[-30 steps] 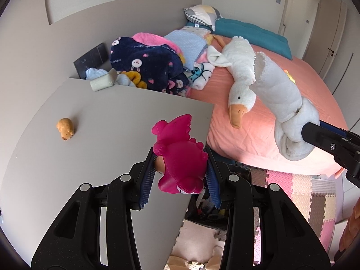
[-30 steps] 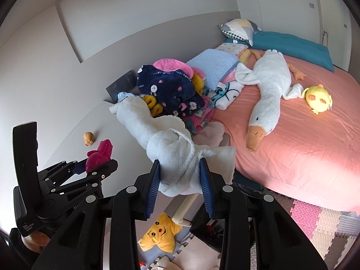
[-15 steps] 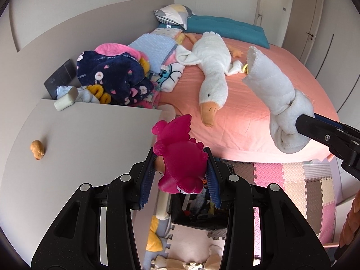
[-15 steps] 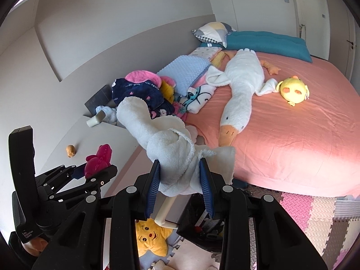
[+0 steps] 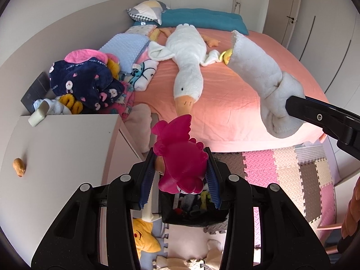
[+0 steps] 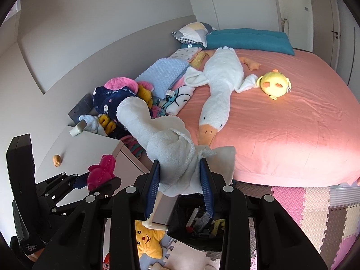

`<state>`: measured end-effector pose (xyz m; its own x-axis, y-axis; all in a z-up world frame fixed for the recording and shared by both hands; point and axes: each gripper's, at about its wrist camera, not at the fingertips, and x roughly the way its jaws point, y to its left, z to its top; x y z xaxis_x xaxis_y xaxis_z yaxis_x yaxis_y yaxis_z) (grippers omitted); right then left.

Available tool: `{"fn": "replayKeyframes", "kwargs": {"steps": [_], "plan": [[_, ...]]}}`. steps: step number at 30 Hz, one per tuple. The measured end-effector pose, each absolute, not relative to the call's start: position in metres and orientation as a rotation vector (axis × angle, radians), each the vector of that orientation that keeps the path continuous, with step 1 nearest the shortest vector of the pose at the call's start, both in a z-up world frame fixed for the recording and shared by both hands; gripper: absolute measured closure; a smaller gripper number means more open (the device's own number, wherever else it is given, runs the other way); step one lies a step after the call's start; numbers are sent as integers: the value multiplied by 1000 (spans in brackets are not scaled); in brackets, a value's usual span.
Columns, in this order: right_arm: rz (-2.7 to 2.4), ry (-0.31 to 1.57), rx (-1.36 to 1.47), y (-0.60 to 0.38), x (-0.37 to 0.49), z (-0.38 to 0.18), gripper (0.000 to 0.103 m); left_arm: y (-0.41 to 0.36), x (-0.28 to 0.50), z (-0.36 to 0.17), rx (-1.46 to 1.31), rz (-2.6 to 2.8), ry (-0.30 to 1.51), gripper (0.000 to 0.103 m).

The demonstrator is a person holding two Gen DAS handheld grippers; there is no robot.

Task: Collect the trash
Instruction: 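Open both grippers to drop the towel rabbit and pink toy into the bin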

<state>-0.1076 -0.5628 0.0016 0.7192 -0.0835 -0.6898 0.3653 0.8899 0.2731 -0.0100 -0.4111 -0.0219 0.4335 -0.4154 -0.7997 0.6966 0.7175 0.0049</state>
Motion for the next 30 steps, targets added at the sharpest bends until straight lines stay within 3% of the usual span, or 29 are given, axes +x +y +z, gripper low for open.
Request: {"fn": "replayKeyframes", "kwargs": {"steps": [1, 2, 3, 4, 5, 30], "plan": [[-257, 737, 413, -565, -107, 1, 56, -413, -9, -23, 366, -720, 886, 62], [-265, 745, 414, -566, -105, 0, 50, -416, -9, -25, 377, -729, 902, 54], [-291, 747, 408, -568, -105, 0, 37, -418, -8, -27, 394, -721, 915, 42], [-317, 739, 403, -570, -105, 1, 27, -419, -8, -28, 409, -692, 907, 9], [-339, 727, 400, -572, -106, 2, 24, -418, -9, -26, 417, -659, 873, 7], [-245, 754, 384, -528, -64, 0, 23, -338, 27, -29, 349, -503, 913, 7]]}}
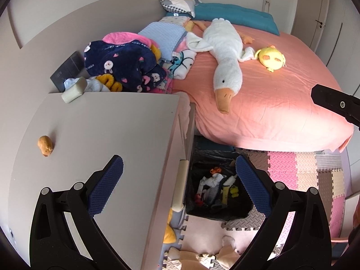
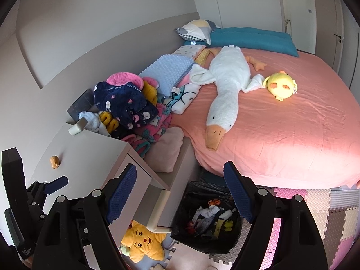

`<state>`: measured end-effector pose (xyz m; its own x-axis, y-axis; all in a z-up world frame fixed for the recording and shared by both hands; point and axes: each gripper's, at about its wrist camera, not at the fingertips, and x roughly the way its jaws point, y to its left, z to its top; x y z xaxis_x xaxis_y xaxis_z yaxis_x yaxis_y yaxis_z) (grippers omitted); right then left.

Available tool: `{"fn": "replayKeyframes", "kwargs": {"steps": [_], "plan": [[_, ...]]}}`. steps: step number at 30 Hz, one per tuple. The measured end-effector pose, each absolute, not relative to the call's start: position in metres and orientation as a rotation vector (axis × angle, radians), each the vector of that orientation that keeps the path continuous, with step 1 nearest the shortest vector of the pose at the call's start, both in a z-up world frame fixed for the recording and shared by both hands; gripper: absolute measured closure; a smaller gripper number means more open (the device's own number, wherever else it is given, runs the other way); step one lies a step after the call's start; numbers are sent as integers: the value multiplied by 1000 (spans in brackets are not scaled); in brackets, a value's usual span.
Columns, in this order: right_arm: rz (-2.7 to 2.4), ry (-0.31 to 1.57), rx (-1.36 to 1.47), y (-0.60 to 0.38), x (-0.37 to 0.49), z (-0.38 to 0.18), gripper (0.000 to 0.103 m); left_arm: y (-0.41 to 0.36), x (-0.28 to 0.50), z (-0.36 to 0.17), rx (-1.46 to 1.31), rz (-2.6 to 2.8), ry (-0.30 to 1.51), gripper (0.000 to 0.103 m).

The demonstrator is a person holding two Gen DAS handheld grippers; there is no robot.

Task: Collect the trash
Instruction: 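Move both tools back over the desk toward the orange toy and cup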

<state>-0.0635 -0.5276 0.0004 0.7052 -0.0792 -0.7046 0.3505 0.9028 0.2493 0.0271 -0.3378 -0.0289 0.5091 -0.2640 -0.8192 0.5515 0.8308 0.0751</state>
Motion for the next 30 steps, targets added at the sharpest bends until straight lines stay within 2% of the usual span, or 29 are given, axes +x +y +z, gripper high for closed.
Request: {"fn": "replayKeyframes", "kwargs": {"steps": [30], "plan": [[-15, 838, 300, -380, 51, -8, 23, -171, 101, -35, 203, -255, 941, 7]]}}
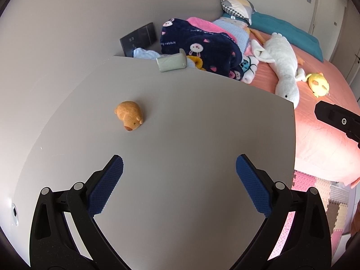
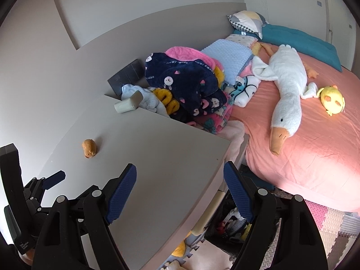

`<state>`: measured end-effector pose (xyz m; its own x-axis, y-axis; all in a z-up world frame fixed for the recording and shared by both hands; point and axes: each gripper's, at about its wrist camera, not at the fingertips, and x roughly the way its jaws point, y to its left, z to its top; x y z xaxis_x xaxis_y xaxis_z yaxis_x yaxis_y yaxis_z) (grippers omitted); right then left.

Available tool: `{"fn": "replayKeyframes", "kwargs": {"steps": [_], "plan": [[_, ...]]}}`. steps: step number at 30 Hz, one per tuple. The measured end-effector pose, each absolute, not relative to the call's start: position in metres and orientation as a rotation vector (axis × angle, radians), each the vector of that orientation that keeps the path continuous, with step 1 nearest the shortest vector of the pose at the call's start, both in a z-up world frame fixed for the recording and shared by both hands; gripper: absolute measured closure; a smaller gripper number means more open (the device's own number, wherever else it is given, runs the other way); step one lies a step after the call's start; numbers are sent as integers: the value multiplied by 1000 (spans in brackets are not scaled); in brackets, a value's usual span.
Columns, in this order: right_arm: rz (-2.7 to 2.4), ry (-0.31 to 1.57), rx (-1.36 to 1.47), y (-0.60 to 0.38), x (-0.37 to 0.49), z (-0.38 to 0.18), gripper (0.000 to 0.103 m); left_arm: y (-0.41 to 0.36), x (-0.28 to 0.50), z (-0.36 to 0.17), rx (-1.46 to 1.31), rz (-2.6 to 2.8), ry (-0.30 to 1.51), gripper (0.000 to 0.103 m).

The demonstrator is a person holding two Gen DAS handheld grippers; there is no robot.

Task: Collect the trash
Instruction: 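Move both tools back over the desk toward the orange toy and cup, then grasp the orange plush toy with the left gripper while the right gripper grasps the grey cup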

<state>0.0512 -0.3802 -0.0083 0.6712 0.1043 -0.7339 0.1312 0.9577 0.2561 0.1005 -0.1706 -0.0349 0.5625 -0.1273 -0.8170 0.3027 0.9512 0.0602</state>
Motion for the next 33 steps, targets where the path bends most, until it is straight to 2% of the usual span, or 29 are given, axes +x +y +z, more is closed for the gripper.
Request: {"fn": "replayKeyframes", "kwargs": {"steps": [8, 22, 29, 31, 33], "plan": [[16, 857, 283, -358, 83, -13, 23, -143, 124, -41, 155, -215, 953, 7], [53, 904, 301, -336, 141, -32, 23, -116, 172, -55, 112, -210, 970, 17], [59, 919, 303, -321, 172, -39, 23, -114, 193, -61, 99, -234, 981, 26], [61, 922, 304, -318, 180, -40, 23, -112, 198, -64, 90, -240, 987, 31], [64, 924, 308, -315, 188, -42, 23, -111, 202, -68, 88, -249, 1000, 42]]}}
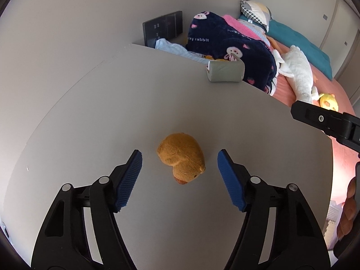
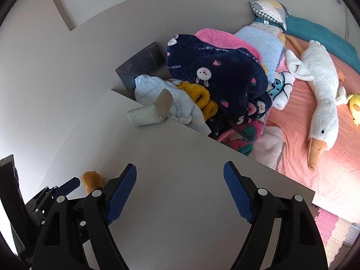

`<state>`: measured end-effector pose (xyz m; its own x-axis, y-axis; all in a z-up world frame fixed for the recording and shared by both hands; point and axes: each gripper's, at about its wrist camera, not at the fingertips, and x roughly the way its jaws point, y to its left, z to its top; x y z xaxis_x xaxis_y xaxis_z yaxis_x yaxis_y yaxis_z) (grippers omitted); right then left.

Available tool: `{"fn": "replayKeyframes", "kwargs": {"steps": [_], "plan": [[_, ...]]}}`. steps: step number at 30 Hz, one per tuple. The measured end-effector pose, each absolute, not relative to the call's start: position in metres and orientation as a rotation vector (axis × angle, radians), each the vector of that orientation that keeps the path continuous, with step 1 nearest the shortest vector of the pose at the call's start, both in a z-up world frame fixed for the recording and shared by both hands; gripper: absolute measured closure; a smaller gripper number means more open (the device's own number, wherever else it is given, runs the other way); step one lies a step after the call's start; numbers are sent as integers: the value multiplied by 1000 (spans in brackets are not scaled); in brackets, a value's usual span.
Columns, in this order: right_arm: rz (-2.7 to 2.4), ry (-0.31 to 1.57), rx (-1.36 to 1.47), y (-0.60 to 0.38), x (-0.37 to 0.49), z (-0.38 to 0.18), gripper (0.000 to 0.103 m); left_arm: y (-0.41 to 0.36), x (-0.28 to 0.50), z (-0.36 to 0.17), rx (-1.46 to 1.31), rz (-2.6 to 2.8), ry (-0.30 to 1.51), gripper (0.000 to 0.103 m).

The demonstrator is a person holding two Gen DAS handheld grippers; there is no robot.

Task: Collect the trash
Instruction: 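Grasp the orange plush toy with the left gripper while the right gripper grasps the grey cup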

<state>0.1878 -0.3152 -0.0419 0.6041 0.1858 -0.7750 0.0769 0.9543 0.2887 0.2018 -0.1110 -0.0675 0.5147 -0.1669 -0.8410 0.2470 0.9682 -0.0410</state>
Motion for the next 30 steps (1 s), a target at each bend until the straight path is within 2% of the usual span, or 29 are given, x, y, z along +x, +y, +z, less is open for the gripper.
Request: {"fn": "replayKeyframes", "kwargs": {"steps": [6, 30], "plan": [[71, 930, 291, -305, 208, -44, 23, -108, 211, -73, 81, -257, 1013, 59], [47, 979, 378, -277, 295, -62, 23, -71, 233, -57, 19, -216, 932, 61]]}}
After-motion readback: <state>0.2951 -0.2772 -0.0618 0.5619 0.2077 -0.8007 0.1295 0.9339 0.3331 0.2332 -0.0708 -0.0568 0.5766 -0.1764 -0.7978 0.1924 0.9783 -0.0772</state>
